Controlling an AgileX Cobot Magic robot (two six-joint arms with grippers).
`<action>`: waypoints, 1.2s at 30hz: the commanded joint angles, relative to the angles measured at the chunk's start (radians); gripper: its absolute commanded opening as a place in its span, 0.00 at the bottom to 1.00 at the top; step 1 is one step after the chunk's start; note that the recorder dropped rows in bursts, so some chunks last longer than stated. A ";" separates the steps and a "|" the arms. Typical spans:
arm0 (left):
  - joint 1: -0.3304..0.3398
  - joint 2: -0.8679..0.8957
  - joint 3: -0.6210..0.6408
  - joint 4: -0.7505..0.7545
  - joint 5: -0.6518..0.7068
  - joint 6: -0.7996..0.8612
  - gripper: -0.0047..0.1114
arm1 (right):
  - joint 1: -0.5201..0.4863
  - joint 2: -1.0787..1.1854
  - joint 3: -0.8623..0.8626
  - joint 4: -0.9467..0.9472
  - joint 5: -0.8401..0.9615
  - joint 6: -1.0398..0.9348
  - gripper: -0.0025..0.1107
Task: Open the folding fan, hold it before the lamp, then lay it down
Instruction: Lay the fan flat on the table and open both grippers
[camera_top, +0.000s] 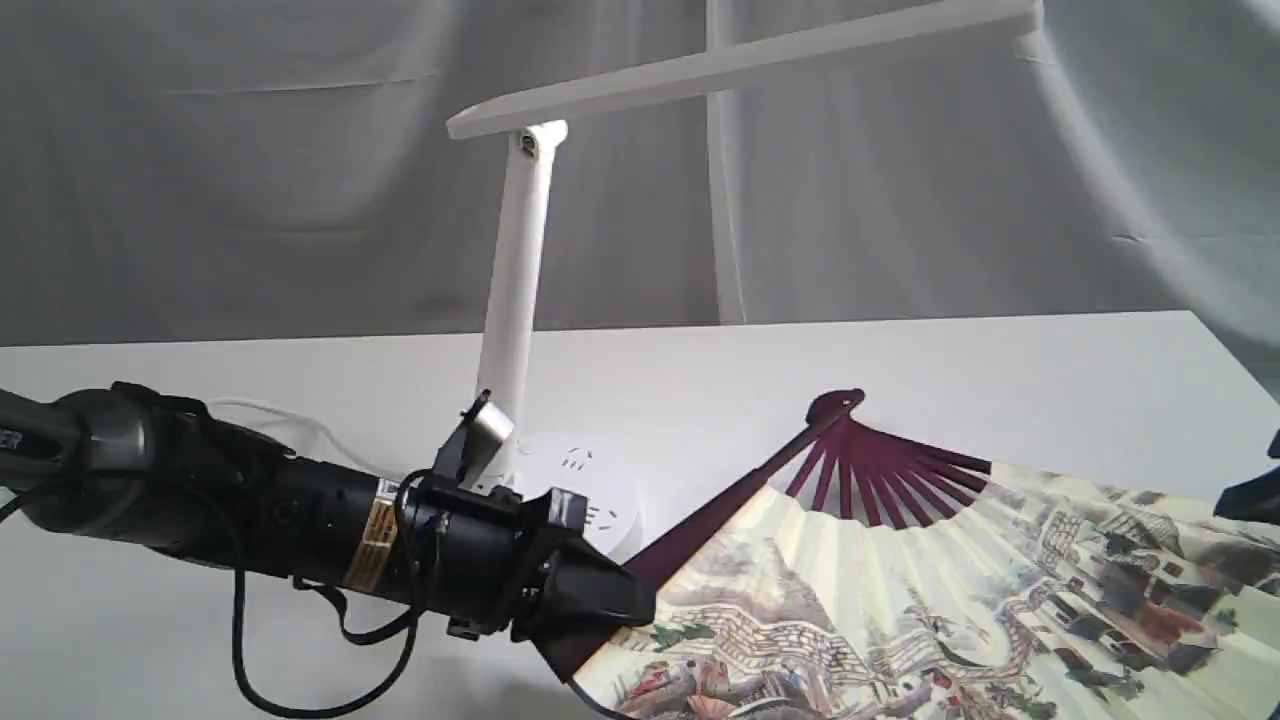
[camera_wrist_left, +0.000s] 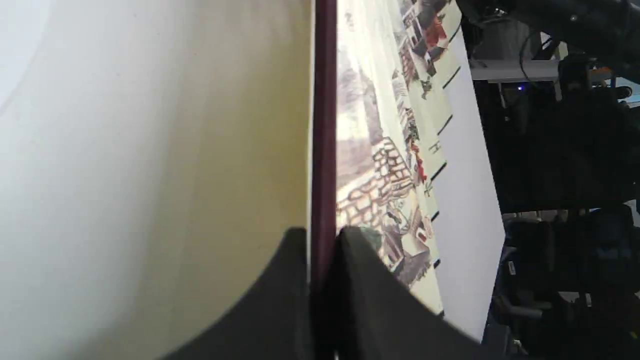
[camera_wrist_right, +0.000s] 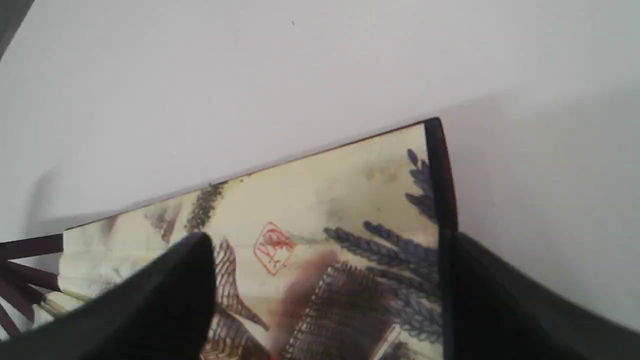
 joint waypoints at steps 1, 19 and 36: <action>-0.005 -0.012 -0.006 0.013 0.017 0.012 0.04 | -0.008 -0.013 -0.045 -0.008 0.060 -0.013 0.64; -0.005 -0.012 -0.006 0.082 0.061 -0.010 0.06 | 0.008 -0.065 -0.170 -0.174 0.203 0.169 0.64; 0.017 -0.017 -0.006 0.119 0.075 -0.045 0.53 | 0.083 -0.063 -0.170 -0.209 0.367 0.178 0.64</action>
